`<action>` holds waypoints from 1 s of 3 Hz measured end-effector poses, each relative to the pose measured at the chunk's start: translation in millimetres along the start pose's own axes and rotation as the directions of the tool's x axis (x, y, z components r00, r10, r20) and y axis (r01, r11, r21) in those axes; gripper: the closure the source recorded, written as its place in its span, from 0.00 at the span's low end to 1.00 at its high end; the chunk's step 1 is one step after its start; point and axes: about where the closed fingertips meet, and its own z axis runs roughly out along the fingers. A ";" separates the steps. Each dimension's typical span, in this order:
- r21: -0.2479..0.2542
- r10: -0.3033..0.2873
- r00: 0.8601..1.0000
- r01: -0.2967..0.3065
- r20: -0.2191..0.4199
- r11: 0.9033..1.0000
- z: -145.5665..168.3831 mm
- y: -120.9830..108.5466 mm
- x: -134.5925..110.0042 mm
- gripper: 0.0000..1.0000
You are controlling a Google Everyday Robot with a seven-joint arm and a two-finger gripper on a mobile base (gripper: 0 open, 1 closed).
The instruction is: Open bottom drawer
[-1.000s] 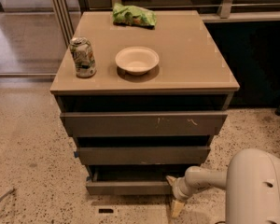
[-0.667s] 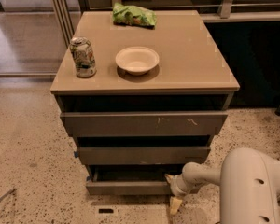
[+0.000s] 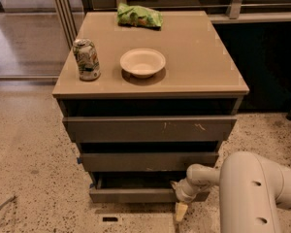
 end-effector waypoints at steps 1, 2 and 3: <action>-0.054 0.030 1.000 -0.030 -0.010 0.998 0.2 9.0 -1.3 0.00; -0.091 0.048 0.999 -0.050 -0.024 0.995 -0.7 18.8 -1.5 0.00; -0.137 0.057 0.998 -0.060 -0.031 0.989 -2.5 31.1 -1.2 0.00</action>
Offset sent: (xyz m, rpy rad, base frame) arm -0.0257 -0.0013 0.0081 -0.0400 0.1455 -0.0084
